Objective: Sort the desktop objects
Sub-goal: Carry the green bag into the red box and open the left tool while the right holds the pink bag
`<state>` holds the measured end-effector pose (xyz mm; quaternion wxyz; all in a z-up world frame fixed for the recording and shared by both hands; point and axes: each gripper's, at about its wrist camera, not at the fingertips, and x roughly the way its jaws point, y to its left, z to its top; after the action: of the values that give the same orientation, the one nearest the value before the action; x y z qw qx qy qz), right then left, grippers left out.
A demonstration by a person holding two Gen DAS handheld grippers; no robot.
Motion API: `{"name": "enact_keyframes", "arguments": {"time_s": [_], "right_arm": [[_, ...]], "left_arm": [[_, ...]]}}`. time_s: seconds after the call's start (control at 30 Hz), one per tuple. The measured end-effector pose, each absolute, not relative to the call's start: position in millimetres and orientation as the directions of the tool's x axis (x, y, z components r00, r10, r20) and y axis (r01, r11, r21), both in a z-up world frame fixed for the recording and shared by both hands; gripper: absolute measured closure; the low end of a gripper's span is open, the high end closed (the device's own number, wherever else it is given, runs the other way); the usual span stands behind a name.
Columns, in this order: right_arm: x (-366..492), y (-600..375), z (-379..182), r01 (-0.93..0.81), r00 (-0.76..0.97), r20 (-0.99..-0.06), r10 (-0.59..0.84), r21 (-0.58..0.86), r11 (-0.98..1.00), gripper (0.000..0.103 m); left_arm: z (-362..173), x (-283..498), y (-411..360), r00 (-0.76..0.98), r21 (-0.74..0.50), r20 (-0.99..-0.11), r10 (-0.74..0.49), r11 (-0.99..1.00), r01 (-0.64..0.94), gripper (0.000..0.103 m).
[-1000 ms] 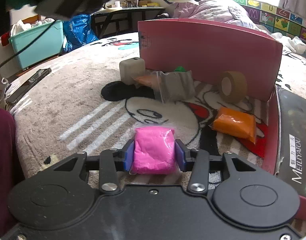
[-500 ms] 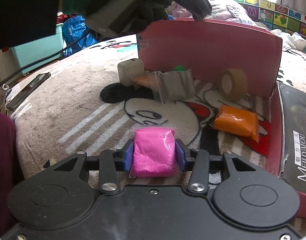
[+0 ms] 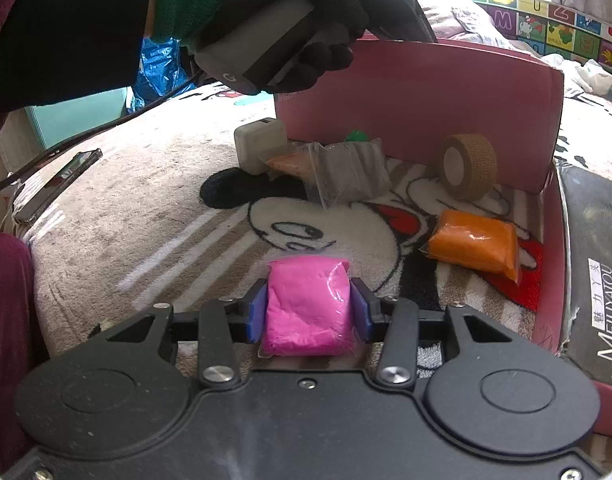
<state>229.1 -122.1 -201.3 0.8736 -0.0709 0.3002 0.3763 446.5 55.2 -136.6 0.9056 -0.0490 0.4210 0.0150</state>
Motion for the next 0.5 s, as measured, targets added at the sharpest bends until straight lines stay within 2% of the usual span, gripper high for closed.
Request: {"name": "enact_keyframes", "arguments": {"time_s": [0.27,0.5], "right_arm": [[229.4,-122.5,-201.4,-0.701,0.538,-0.578,0.614,0.099,0.707,0.060],[226.8,-124.3,-203.1,-0.699,0.549,-0.564,0.617,0.094,0.709,0.060]], "left_arm": [[-127.5,437.7,52.3,0.652,-0.035,-0.758,0.021,0.997,-0.073,0.040],[-103.1,415.9,55.2,0.702,-0.034,-0.711,0.031,0.996,-0.078,0.040]]}}
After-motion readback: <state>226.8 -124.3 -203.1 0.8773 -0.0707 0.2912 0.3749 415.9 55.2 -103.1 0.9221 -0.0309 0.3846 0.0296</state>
